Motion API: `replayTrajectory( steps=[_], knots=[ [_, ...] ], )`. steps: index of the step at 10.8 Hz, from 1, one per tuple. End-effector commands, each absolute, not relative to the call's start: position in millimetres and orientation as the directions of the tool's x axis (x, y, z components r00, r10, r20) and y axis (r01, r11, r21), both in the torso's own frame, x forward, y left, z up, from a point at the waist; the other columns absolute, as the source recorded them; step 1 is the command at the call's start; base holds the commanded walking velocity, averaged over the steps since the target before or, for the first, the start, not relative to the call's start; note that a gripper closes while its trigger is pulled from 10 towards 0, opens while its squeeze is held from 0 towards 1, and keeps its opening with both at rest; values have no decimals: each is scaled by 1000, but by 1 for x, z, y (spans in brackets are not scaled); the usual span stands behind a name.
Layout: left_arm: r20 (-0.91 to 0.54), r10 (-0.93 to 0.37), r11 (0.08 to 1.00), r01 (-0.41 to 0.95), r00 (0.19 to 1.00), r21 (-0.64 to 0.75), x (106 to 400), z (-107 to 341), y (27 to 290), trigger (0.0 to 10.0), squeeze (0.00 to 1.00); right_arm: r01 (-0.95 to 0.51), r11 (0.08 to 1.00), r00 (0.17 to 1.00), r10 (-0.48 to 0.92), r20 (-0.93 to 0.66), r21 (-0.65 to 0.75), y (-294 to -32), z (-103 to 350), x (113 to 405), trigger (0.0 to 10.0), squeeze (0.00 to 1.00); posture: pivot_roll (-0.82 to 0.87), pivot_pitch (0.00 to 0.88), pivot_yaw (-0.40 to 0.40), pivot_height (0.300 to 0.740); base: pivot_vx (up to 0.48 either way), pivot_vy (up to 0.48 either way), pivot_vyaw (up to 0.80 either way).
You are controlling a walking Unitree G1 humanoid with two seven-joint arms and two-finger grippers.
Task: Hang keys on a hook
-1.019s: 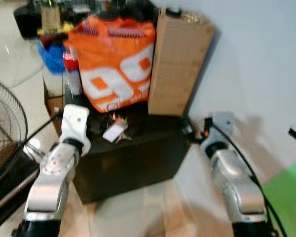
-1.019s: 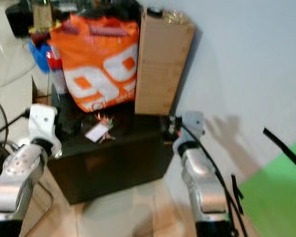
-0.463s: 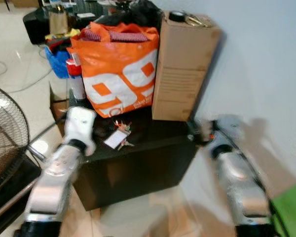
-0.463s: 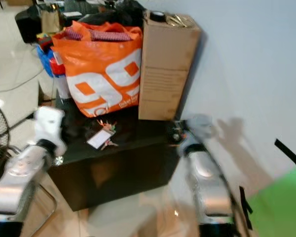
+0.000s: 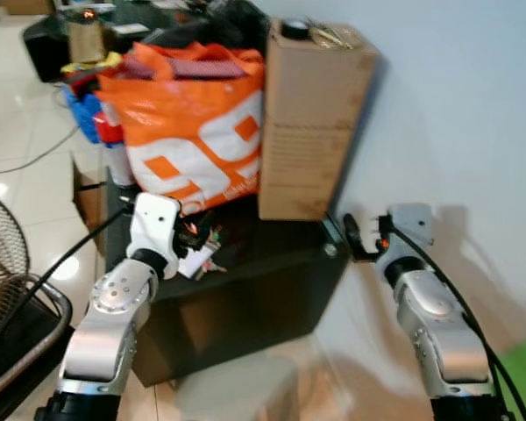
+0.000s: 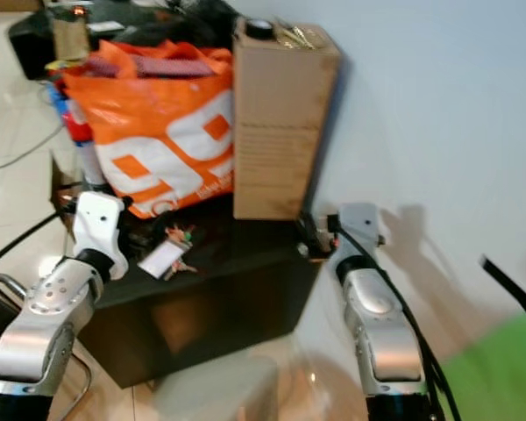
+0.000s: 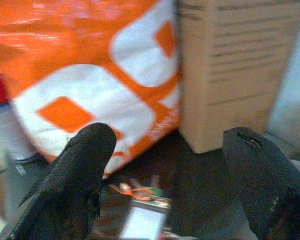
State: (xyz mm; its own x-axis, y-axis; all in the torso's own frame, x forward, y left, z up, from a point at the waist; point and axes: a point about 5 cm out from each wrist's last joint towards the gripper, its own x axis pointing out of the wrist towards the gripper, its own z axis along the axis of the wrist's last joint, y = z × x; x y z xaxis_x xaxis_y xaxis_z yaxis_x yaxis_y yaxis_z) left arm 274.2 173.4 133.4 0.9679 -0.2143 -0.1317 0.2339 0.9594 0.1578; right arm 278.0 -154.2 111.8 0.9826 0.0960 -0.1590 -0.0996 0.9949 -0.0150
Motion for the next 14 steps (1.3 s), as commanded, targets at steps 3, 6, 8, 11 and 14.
replayTrajectory(
  steps=[3,6,8,11,14],
  knots=[
    [-129,-191,962,211,973,171,275,135,182,10000,0,-140,990,978,136,-157,-15,-144,113,282,10000,1000,14,0,-76,740,350,0,506],
    [-128,-190,963,210,973,171,277,134,181,10000,0,-147,989,977,142,-160,-19,-146,114,285,10000,1000,13,0,-73,740,350,0,800],
    [-129,-191,962,212,973,173,278,134,181,10000,0,-151,988,975,145,-166,-26,-150,112,286,10000,1000,13,0,-73,740,347,0,800],
    [-129,-190,962,211,973,171,277,133,180,10000,0,-210,976,960,194,-200,-59,-160,110,285,10000,1000,10,0,-75,740,349,0,800],
    [-130,-193,961,214,973,174,278,133,178,10000,0,-261,956,945,224,-236,-137,-169,109,290,10000,1000,5,0,-83,740,336,0,267]
  ],
)
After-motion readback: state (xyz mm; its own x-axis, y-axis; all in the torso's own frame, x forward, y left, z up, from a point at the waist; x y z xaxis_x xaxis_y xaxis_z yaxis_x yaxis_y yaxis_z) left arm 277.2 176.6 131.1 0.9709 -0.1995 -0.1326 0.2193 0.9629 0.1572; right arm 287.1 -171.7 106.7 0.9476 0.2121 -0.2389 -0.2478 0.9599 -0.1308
